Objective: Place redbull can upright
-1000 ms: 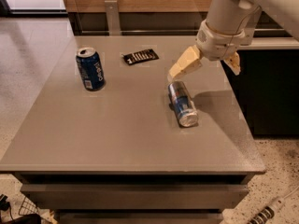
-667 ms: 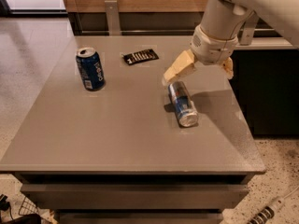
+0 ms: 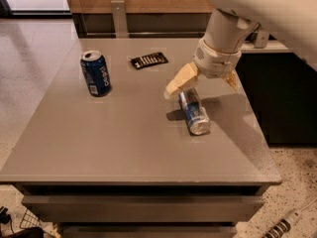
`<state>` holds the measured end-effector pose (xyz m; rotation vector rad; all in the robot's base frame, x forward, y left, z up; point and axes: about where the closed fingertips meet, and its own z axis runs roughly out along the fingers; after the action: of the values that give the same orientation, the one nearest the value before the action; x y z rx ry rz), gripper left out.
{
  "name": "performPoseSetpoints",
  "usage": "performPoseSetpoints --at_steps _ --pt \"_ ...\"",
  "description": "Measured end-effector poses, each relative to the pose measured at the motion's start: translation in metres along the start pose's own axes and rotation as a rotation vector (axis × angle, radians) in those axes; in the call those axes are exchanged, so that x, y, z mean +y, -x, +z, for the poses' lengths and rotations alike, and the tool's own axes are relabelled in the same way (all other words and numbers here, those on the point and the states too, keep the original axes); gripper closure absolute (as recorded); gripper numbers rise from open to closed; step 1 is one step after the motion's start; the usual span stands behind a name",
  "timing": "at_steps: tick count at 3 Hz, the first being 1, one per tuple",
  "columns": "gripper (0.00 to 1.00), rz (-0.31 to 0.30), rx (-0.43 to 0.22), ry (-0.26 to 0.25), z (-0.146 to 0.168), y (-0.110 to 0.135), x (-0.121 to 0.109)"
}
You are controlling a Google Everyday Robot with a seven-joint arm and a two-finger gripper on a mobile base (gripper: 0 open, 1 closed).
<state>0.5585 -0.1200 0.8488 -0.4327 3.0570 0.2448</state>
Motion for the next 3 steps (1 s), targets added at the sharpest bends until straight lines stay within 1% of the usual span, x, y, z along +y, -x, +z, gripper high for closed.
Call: performPoseSetpoints --at_steps 2,3 --pt "0.0 0.02 0.054 0.003 0.033 0.006 0.002" --pt "0.17 0.039 0.057 -0.02 0.035 -0.006 -0.003"
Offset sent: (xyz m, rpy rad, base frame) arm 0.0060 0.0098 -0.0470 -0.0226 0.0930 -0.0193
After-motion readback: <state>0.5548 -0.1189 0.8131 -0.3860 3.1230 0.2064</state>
